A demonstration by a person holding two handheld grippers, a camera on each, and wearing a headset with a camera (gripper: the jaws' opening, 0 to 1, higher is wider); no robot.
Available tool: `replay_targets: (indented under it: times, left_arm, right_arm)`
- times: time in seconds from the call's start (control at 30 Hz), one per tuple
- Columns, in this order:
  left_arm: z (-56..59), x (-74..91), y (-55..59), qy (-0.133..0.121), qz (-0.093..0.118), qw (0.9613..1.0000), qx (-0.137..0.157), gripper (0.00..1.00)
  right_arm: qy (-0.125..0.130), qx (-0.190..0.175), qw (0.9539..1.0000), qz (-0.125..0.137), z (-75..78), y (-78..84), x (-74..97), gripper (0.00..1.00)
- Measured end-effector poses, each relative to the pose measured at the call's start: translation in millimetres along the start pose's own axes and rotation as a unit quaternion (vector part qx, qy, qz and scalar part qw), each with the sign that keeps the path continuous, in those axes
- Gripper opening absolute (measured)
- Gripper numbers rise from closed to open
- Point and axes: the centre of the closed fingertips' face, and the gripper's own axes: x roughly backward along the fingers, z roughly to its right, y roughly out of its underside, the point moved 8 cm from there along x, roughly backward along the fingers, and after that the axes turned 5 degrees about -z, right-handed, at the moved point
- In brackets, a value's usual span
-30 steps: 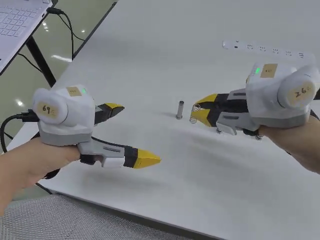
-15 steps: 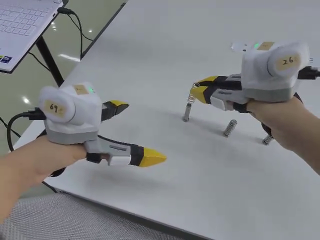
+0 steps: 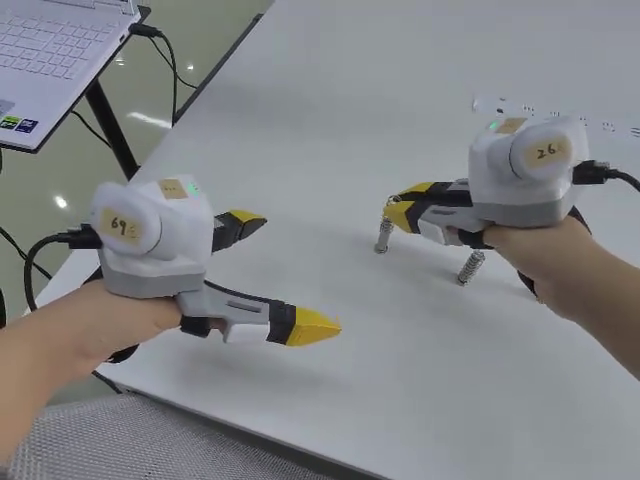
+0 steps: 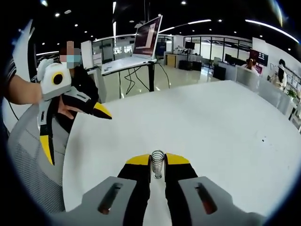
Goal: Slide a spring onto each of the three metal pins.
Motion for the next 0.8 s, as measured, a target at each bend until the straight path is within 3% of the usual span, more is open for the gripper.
replay_targets:
  times: [0.5,0.53,0.8]
  left_arm:
    - [1.7,-2.5,0.5,0.003,-0.001,1.0000,0.001,0.98]
    - [1.9,-2.7,0.4,0.004,0.000,1.0000,0.001,0.98]
    - [3.6,-2.8,1.6,0.004,-0.001,1.0000,0.002,0.98]
  right_arm:
    - [-0.006,0.019,0.9986,-0.049,-14.2,27.4,-17.8,0.08]
    - [-0.006,0.016,0.9992,-0.037,-13.8,25.7,-17.7,0.08]
    - [-0.014,-0.006,0.9991,-0.039,-15.7,26.3,-20.5,0.08]
